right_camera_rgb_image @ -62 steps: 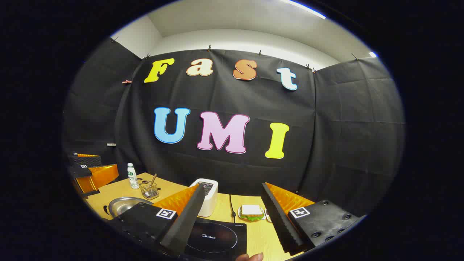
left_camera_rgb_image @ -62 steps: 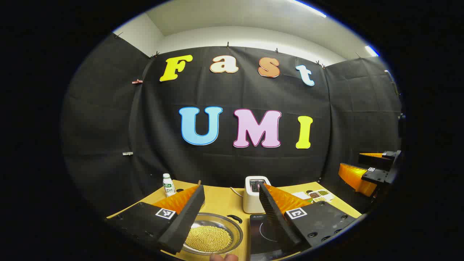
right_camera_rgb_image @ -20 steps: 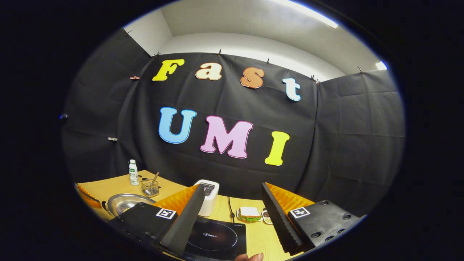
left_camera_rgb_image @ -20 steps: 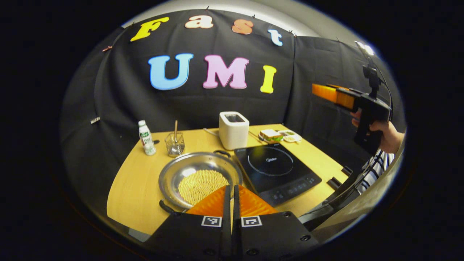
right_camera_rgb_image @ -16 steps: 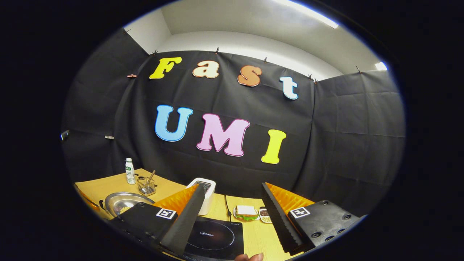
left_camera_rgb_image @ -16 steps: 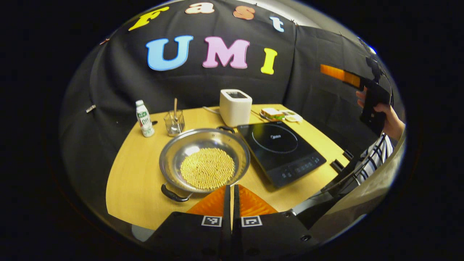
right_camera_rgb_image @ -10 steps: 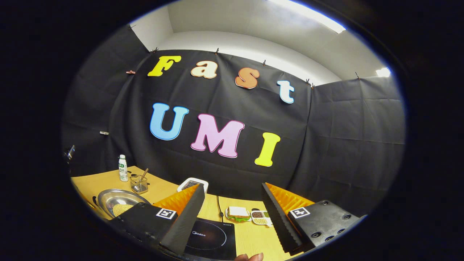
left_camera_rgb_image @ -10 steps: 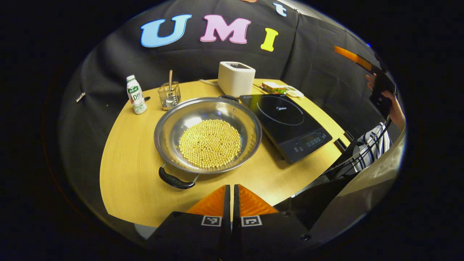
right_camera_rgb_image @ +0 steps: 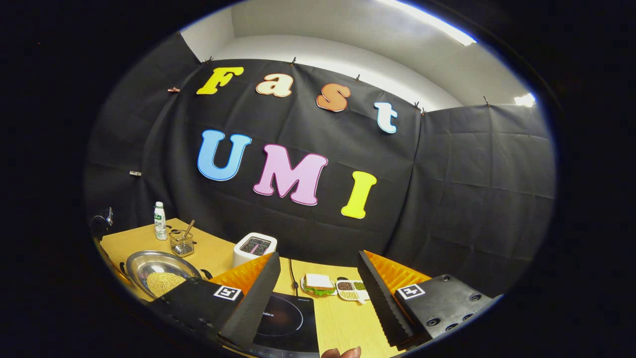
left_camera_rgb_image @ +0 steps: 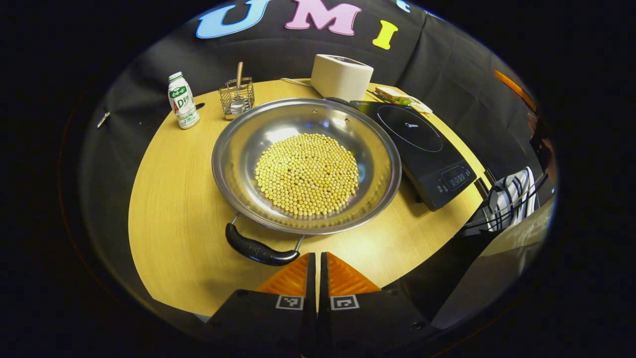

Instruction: First push the handle of the pot to place it horizontally, then grasp the pot with both hands and set it on the induction cooktop.

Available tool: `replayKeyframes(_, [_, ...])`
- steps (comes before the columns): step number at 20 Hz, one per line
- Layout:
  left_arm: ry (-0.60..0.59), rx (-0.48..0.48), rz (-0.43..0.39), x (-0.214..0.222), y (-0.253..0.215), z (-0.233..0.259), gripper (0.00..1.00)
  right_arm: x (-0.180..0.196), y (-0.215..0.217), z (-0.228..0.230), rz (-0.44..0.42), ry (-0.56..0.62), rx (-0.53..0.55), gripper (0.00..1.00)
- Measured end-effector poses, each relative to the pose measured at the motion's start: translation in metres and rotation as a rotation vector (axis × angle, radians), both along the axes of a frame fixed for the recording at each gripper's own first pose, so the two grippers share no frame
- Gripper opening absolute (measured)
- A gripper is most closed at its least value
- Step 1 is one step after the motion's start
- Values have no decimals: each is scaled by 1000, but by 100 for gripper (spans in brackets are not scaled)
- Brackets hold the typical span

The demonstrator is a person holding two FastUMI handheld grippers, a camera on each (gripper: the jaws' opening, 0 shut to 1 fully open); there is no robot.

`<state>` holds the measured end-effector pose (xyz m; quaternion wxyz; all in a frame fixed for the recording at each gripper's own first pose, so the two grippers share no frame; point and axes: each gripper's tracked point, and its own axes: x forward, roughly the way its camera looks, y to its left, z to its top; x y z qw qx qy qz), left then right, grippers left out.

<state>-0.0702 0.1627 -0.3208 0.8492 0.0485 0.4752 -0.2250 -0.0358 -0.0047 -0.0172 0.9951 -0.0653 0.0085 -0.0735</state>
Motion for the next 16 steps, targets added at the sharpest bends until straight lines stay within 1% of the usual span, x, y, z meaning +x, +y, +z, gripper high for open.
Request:
replayKeyframes(1, [3, -5, -3, 2, 0, -2, 5, 0, 0, -2, -7, 4, 5, 98])
replayKeyframes(3, [4, 16, -11, 4, 7, 0, 5, 1, 0, -4, -14, 9, 5, 98])
replayKeyframes(5, [2, 41, -13, 12, 22, -2, 5, 3, 4, -6, -13, 12, 0, 98])
replayKeyframes(10, [-2, 57, -6, 31, 52, -6, 5, 7, 11, -11, -15, 26, 6, 97])
replayKeyframes(16, [-35, 26, 61, 66, 85, -8, 5, 9, 13, -15, -30, 47, 0, 97])
